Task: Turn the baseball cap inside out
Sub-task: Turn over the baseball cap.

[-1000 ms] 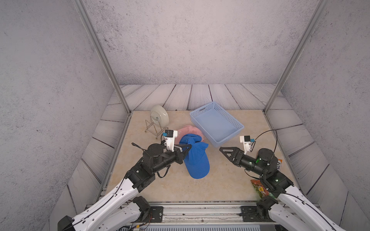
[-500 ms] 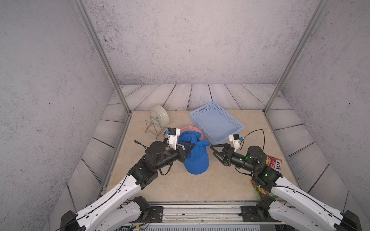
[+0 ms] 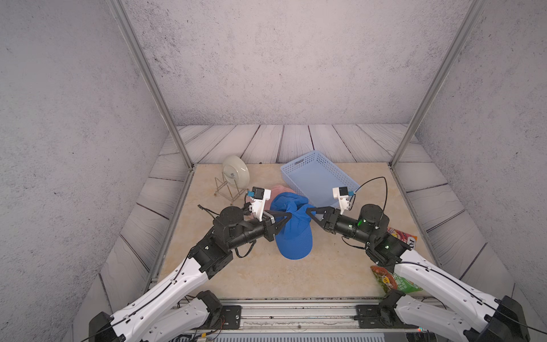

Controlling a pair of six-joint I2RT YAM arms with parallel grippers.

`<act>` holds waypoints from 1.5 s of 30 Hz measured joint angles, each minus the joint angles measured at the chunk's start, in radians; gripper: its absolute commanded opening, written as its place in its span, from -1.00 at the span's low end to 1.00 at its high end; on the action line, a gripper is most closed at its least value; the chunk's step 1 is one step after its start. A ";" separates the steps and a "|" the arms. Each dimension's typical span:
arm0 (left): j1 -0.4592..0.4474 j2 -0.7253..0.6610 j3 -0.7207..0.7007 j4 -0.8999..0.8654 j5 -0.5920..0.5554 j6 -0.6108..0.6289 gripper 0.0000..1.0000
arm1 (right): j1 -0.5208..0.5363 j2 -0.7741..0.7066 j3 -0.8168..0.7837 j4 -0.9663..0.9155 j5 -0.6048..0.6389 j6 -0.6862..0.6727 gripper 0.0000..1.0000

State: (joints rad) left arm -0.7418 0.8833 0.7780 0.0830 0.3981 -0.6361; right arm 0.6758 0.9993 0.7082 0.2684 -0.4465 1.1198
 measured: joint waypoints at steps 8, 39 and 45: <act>-0.001 -0.054 0.004 -0.142 -0.060 0.053 -1.00 | 0.014 0.009 0.002 -0.090 0.006 -0.023 -1.00; -0.047 0.118 0.132 -0.372 -0.060 0.753 -1.00 | 0.014 0.016 0.360 -0.785 0.235 -0.002 0.79; -0.076 0.121 0.120 -0.371 -0.082 0.838 -1.00 | 0.028 0.072 0.354 -0.771 0.182 0.074 0.80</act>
State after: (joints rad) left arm -0.8177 1.0039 0.8982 -0.2878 0.3161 0.2016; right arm 0.7040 1.0718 1.0626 -0.5022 -0.2646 1.1942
